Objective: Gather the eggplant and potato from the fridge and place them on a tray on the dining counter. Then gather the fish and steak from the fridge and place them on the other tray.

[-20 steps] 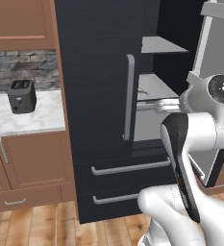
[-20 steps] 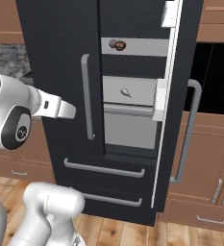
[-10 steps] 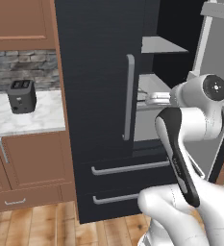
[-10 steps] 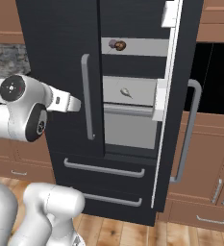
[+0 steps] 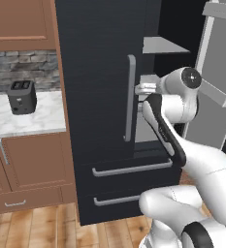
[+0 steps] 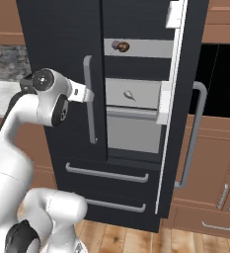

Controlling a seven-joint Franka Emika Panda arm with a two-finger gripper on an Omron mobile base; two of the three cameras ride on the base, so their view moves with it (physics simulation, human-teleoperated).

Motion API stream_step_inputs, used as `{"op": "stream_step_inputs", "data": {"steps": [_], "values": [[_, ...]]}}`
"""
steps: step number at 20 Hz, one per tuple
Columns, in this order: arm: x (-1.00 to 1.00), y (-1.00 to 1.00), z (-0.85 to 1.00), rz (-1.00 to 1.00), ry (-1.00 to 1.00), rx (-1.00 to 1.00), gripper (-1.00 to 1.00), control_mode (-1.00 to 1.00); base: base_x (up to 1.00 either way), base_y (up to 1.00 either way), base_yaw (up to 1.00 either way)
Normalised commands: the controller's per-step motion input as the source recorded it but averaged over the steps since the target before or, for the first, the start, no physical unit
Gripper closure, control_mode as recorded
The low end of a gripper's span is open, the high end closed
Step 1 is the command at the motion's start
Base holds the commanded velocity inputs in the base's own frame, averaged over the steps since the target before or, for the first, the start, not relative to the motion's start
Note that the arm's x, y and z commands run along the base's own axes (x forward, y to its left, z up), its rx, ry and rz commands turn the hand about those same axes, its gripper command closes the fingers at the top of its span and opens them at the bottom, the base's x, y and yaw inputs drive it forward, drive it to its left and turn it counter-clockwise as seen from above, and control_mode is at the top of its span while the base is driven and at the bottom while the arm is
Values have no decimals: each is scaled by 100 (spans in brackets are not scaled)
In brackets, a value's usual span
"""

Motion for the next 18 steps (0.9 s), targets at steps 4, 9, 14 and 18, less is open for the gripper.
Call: {"op": "stream_step_inputs", "data": {"steps": [4,9,14,18], "values": [[100,7,-15,0,0,0,-100,-100,0,0,0],[100,0,-20,0,0,0,-100,-100,0,0,0],[100,0,-26,1,0,0,-100,-100,0,0,0],[100,0,-26,1,0,0,-100,-100,0,0,0]]}}
